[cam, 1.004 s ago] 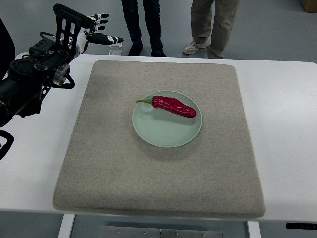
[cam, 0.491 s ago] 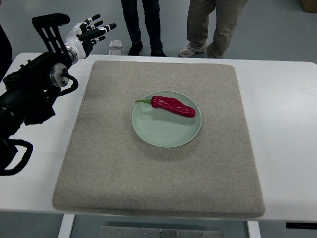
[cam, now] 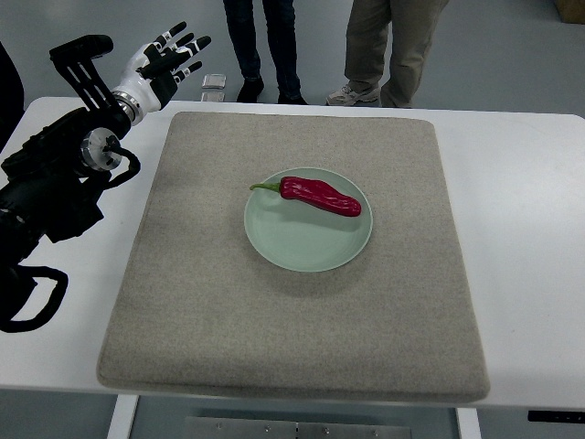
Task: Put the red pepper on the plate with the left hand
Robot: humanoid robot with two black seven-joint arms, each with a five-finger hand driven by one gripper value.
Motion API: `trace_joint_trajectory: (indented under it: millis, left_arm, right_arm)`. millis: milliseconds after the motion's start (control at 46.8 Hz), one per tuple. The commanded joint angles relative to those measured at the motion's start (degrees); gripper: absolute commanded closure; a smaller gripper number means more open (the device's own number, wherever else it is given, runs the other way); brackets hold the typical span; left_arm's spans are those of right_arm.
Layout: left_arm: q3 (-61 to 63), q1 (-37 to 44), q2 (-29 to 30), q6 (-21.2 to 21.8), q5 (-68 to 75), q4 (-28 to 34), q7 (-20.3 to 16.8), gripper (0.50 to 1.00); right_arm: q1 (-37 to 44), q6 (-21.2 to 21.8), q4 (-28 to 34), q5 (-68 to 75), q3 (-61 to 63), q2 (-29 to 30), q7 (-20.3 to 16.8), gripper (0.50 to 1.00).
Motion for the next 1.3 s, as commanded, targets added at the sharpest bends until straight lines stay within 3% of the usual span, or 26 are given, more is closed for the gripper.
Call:
trace_joint_trajectory:
  millis: [0,833,1282]
  left_arm:
    - [-0.9,0.1,0.1,0.4,0.0,0.0,0.0,0.544]
    - [-0.7,0.1,0.0,0.4,0.0,-1.0,0.0,0.542]
    - [-0.8,-0.1,-0.9,0.4,0.0,-1.0,0.0,0.542]
  right_arm:
    - [0.0,0.0,0.0,0.0,-0.1,0.0,0.0,0.568]
    - [0.0,0.0,0.0,0.0,-0.1,0.0,0.0,0.568]
    - [0.0,1.0,4.7,-0.4,0.0,0.0,0.3,0.568]
